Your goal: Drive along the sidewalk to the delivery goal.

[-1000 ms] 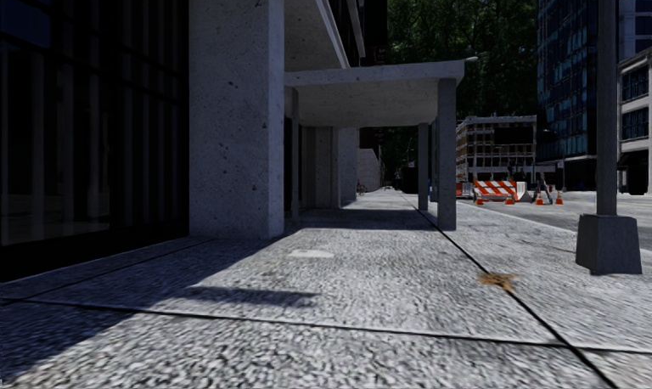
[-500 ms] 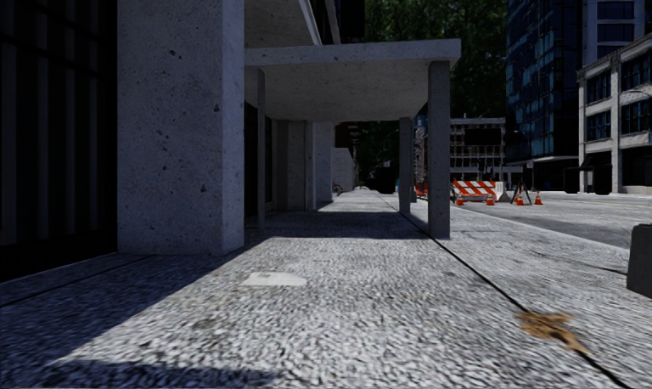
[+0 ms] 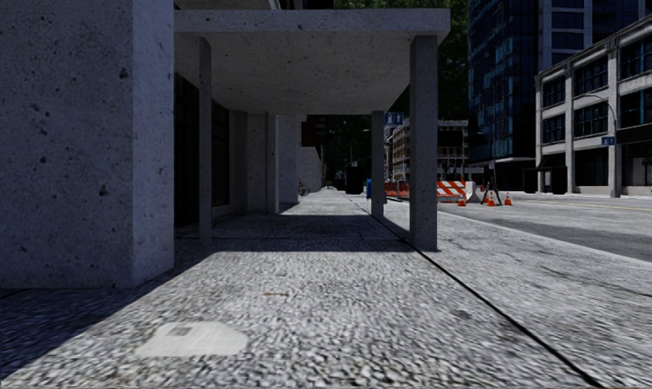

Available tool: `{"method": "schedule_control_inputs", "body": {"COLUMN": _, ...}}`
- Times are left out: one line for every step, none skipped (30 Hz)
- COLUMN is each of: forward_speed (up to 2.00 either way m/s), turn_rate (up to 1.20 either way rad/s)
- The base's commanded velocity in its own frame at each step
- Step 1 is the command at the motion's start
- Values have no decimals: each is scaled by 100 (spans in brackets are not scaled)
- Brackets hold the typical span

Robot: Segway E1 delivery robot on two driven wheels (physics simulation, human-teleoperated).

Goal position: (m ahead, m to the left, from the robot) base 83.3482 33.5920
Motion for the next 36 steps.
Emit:
{"method": "schedule_control_inputs", "body": {"forward_speed": 200, "turn_rate": 0}}
{"method": "schedule_control_inputs", "body": {"forward_speed": 200, "turn_rate": 0}}
{"method": "schedule_control_inputs", "body": {"forward_speed": 200, "turn_rate": 0}}
{"method": "schedule_control_inputs", "body": {"forward_speed": 200, "turn_rate": 0}}
{"method": "schedule_control_inputs", "body": {"forward_speed": 200, "turn_rate": 0}}
{"method": "schedule_control_inputs", "body": {"forward_speed": 200, "turn_rate": 0}}
{"method": "schedule_control_inputs", "body": {"forward_speed": 200, "turn_rate": 0}}
{"method": "schedule_control_inputs", "body": {"forward_speed": 200, "turn_rate": 0}}
{"method": "schedule_control_inputs", "body": {"forward_speed": 200, "turn_rate": 0}}
{"method": "schedule_control_inputs", "body": {"forward_speed": 200, "turn_rate": 0}}
{"method": "schedule_control_inputs", "body": {"forward_speed": 200, "turn_rate": 0}}
{"method": "schedule_control_inputs", "body": {"forward_speed": 200, "turn_rate": 0}}
{"method": "schedule_control_inputs", "body": {"forward_speed": 200, "turn_rate": 0}}
{"method": "schedule_control_inputs", "body": {"forward_speed": 200, "turn_rate": 0}}
{"method": "schedule_control_inputs", "body": {"forward_speed": 200, "turn_rate": 0}}
{"method": "schedule_control_inputs", "body": {"forward_speed": 200, "turn_rate": 0}}
{"method": "schedule_control_inputs", "body": {"forward_speed": 200, "turn_rate": 0}}
{"method": "schedule_control_inputs", "body": {"forward_speed": 200, "turn_rate": 0}}
{"method": "schedule_control_inputs", "body": {"forward_speed": 200, "turn_rate": 0}}
{"method": "schedule_control_inputs", "body": {"forward_speed": 200, "turn_rate": 0}}
{"method": "schedule_control_inputs", "body": {"forward_speed": 200, "turn_rate": 0}}
{"method": "schedule_control_inputs", "body": {"forward_speed": 200, "turn_rate": 0}}
{"method": "schedule_control_inputs", "body": {"forward_speed": 200, "turn_rate": 0}}
{"method": "schedule_control_inputs", "body": {"forward_speed": 200, "turn_rate": 0}}
{"method": "schedule_control_inputs", "body": {"forward_speed": 200, "turn_rate": 0}}
{"method": "schedule_control_inputs", "body": {"forward_speed": 200, "turn_rate": 0}}
{"method": "schedule_control_inputs", "body": {"forward_speed": 200, "turn_rate": 0}}
{"method": "schedule_control_inputs", "body": {"forward_speed": 200, "turn_rate": 0}}
{"method": "schedule_control_inputs", "body": {"forward_speed": 200, "turn_rate": 0}}
{"method": "schedule_control_inputs", "body": {"forward_speed": 200, "turn_rate": 0}}
{"method": "schedule_control_inputs", "body": {"forward_speed": 200, "turn_rate": 0}}
{"method": "schedule_control_inputs", "body": {"forward_speed": 200, "turn_rate": 0}}
{"method": "schedule_control_inputs", "body": {"forward_speed": 200, "turn_rate": 0}}
{"method": "schedule_control_inputs", "body": {"forward_speed": 200, "turn_rate": 0}}
{"method": "schedule_control_inputs", "body": {"forward_speed": 200, "turn_rate": 0}}
{"method": "schedule_control_inputs", "body": {"forward_speed": 200, "turn_rate": 0}}
